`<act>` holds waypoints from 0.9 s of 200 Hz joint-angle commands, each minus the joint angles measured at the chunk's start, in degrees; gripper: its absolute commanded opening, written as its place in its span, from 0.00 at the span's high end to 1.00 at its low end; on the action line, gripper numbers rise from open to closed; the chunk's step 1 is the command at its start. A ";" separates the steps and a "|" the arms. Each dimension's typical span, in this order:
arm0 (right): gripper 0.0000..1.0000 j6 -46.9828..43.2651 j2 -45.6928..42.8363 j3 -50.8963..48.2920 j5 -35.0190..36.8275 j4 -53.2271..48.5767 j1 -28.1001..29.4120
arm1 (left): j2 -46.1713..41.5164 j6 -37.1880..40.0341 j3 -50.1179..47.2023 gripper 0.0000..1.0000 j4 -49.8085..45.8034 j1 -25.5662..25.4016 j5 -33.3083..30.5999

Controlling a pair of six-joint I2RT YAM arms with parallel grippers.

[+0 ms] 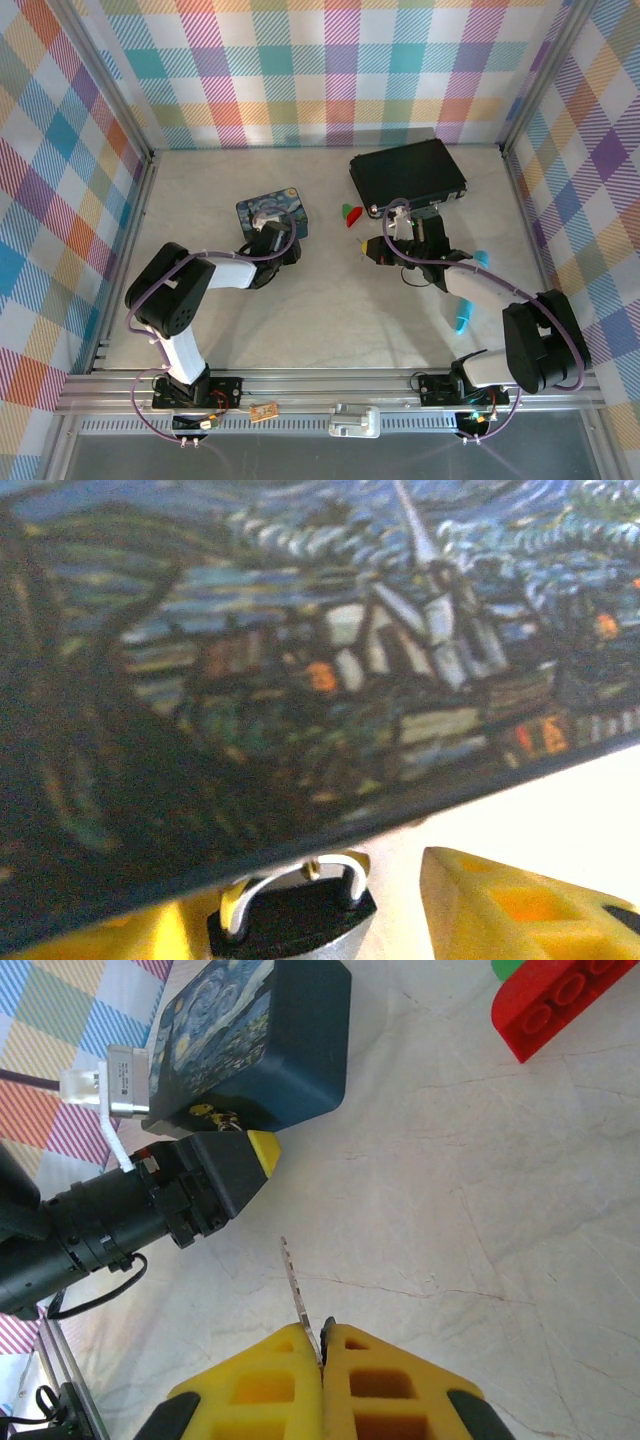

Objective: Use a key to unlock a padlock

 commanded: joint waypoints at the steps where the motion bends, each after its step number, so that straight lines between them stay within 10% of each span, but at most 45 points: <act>1: 1.00 0.17 0.85 1.12 -1.20 2.38 0.46 | 4.63 1.82 -0.48 0.50 8.79 1.65 12.66; 66: 1.00 0.26 3.42 3.68 -1.22 1.94 0.85 | 6.51 2.10 -0.09 0.71 8.85 3.18 13.97; 124: 1.00 -0.26 3.55 5.47 -1.24 -0.55 1.07 | 7.19 1.98 2.15 0.64 1.47 3.61 12.07; 180: 1.00 -0.28 0.93 5.55 -0.25 -2.22 1.07 | 7.13 0.66 2.72 0.89 -0.30 3.70 10.41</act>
